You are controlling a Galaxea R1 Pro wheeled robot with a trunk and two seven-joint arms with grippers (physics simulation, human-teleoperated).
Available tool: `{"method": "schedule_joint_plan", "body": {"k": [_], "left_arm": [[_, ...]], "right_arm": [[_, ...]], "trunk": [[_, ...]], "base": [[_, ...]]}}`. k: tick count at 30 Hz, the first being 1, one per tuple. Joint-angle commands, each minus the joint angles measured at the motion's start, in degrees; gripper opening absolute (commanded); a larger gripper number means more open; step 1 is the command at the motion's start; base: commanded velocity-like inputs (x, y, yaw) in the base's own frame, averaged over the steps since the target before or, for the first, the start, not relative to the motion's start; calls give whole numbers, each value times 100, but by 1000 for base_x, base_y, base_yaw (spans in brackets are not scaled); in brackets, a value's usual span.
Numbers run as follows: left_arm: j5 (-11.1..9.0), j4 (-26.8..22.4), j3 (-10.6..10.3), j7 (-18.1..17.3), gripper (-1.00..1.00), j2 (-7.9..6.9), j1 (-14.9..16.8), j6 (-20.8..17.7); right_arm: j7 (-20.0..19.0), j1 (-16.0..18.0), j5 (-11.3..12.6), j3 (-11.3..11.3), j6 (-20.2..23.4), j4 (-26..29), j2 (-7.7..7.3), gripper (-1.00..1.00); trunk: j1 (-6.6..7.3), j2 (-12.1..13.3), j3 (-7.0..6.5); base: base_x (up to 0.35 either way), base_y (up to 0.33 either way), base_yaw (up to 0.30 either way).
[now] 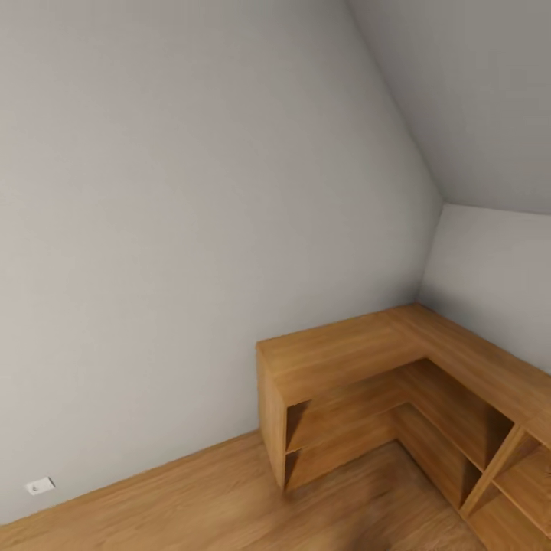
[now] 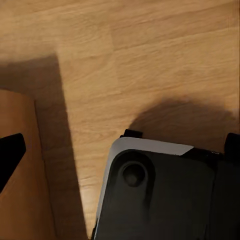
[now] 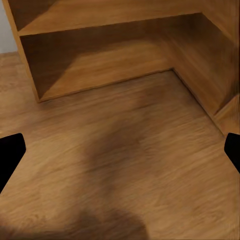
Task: In the bedroom, organize the workspace by keeping the computer under the desk, ensuring the monitor is on the desk, placing the keyboard on the desk next to the monitor, placing the mouse on the desk next to the keyboard, moving the folder from the swivel chair onto the desk next to the mouse, stacking the notebook on top of the folder with the pen on top of the notebook, and positioning the swivel chair next to the desk.
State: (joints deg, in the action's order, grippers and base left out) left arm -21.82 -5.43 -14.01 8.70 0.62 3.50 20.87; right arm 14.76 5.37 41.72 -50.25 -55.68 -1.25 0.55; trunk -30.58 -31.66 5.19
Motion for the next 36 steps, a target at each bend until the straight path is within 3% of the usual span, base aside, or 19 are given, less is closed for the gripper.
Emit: {"method": "schedule_joint_plan", "body": {"k": [1, 8, 17, 23, 24, 36], "left_arm": [[-29, 160, -63, 24, 100, 23, 3, 499], [-46, 369, -64, 25, 100, 50, -15, 2003], [-50, 409, -67, 37, 100, 86, -65, 3008], [-51, 410, -67, 31, 100, 93, -276, 3630], [-51, 411, -67, 28, 100, 94, -347, 3883], [-7, 405, -68, 17, 100, 96, -788, 3913]], "right_arm": [[54, -105, -16, -52, -192, -14, 11, 100], [53, -266, -20, -62, -432, -15, 50, 100], [45, -339, -53, -70, -432, -15, 84, 100], [44, -342, -58, -72, -432, -15, 85, 100], [44, -343, -58, -73, -432, -15, 86, 100], [44, -373, -79, -73, -432, -15, 96, 100]], "trunk": [[-4, -9, 5], [-4, -9, -17], [-4, -9, -40], [-4, -9, -54], [-4, -9, -57], [-4, -9, -86]], "base": [[55, -1, -263], [24, 0, -271], [3, 0, -279], [0, 0, -281], [0, 0, -281], [0, 0, -281]]}}
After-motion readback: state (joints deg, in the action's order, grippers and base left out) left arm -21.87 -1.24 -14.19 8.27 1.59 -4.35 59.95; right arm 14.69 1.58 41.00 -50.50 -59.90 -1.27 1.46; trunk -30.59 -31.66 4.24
